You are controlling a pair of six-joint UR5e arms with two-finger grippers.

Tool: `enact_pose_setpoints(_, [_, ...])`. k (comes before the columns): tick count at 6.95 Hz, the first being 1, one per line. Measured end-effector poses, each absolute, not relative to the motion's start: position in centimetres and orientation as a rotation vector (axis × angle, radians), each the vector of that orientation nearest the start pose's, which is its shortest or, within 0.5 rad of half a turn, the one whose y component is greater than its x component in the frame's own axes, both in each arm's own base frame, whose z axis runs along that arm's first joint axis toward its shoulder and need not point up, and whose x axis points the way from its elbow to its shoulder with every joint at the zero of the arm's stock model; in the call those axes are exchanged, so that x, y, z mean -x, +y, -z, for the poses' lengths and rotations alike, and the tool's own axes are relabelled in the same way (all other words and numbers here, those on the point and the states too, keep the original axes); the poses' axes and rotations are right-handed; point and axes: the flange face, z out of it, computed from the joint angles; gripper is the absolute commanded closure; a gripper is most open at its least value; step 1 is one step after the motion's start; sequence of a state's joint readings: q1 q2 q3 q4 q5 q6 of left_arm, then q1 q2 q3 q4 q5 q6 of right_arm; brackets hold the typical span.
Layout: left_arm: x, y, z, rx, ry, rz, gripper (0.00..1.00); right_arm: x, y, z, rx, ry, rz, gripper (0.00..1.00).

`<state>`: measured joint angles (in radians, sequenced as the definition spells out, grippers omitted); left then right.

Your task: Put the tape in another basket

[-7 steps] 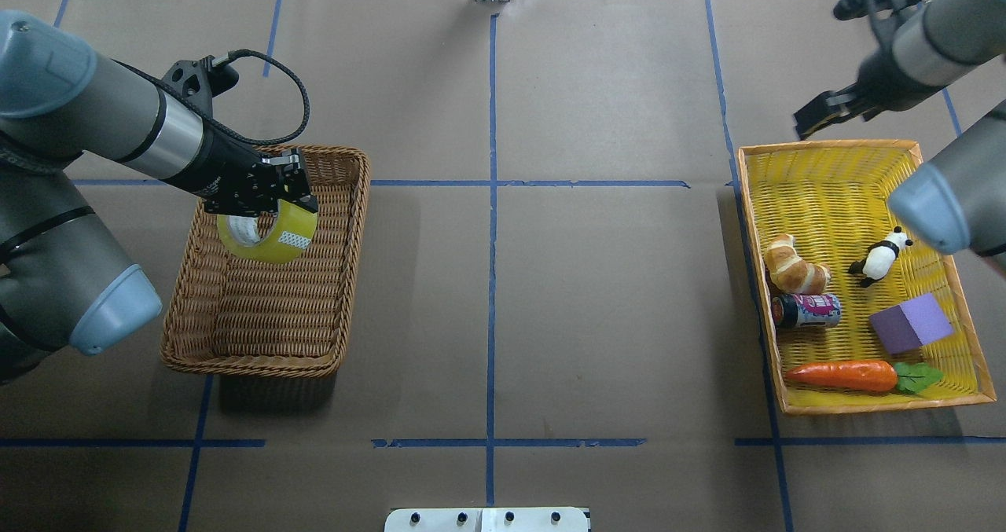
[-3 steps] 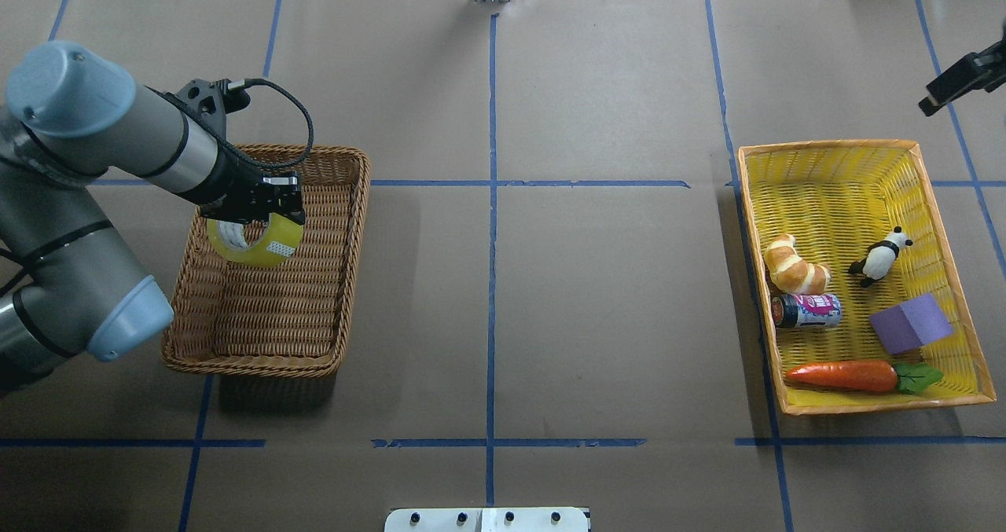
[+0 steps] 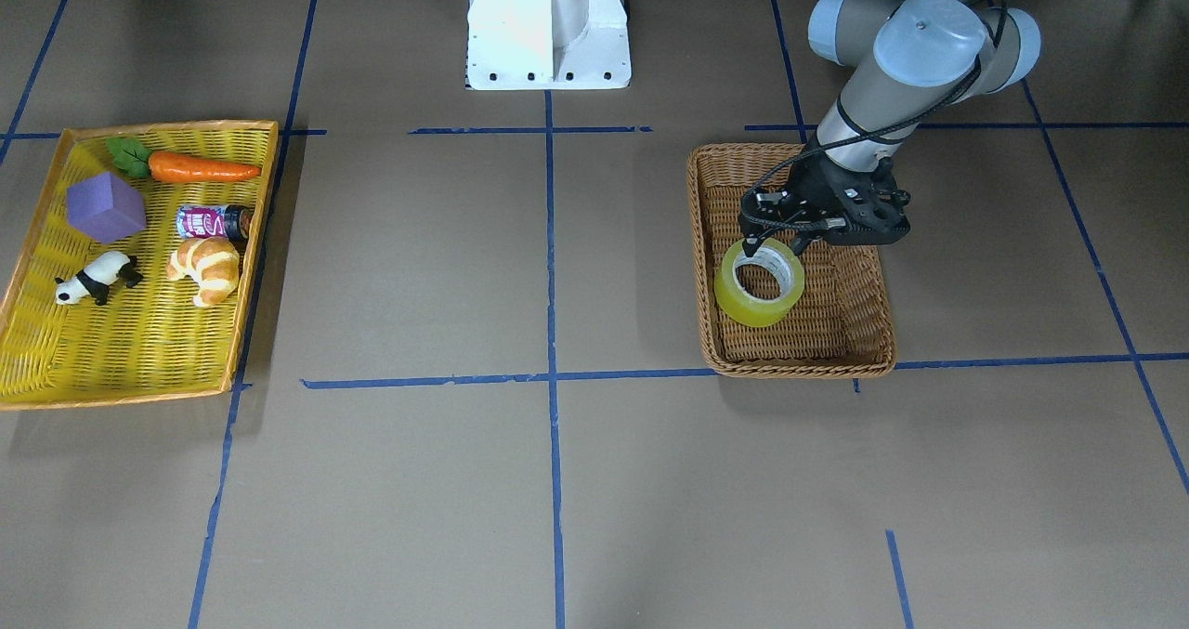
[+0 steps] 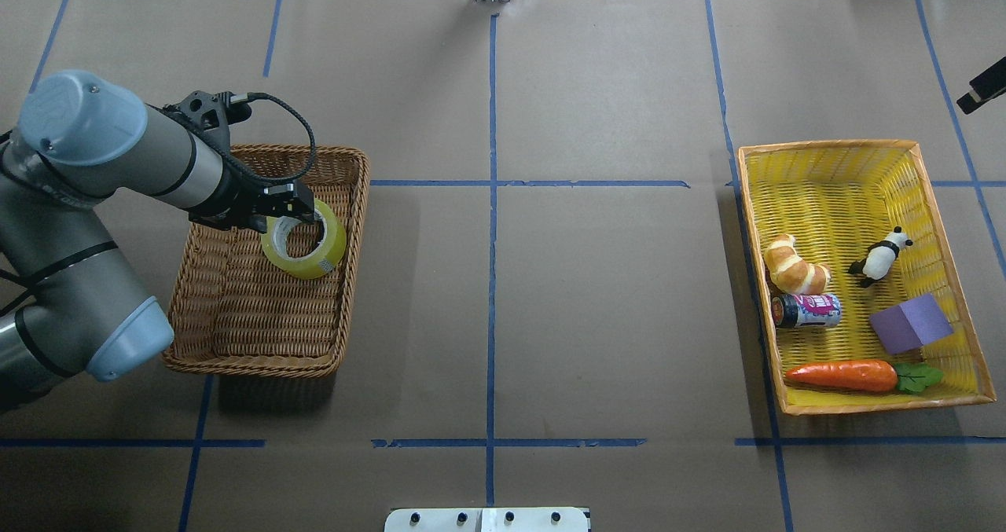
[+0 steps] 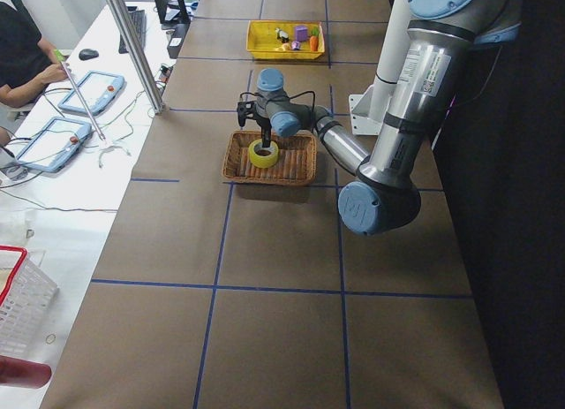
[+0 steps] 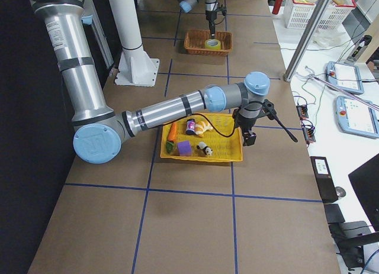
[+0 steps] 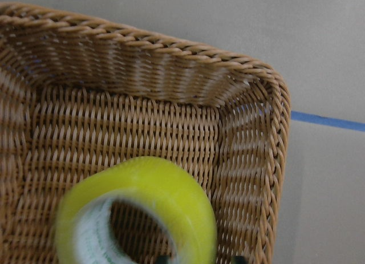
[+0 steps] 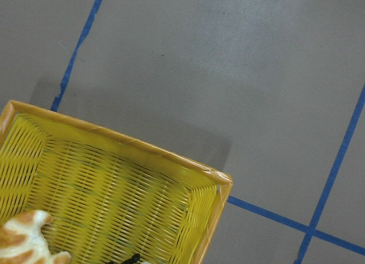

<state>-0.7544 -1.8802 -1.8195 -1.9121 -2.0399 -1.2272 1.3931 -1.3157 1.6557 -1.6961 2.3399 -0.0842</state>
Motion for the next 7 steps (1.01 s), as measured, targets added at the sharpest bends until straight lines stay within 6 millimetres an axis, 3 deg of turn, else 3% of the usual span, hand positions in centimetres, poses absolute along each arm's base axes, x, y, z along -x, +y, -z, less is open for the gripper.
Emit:
enact_pose_setpoints(2, [-35.2, -46.9, -34.5, -0.101, 0.932, 0.092, 0.00, 2.9, -58.8, -50.8, -0.163, -0.781, 0.340, 0.00])
enact_pose_setpoints(3, [-32.8, -47.5, -34.6, -0.099, 0.916, 0.051, 0.00, 2.0, -58.6, -52.0, -0.162, -0.777, 0.355, 0.00])
enact_pose_setpoints(5, [-24.6, -50.2, -37.5, -0.117, 0.903, -0.023, 0.00, -0.9, -57.6, -55.7, -0.154, -0.771, 0.375, 0.00])
enact_pose_setpoints(7, [-14.5, -52.4, -43.5, -0.154, 0.886, -0.071, 0.00, -3.8, -55.7, -60.0, -0.120, -0.777, 0.349, 0.00])
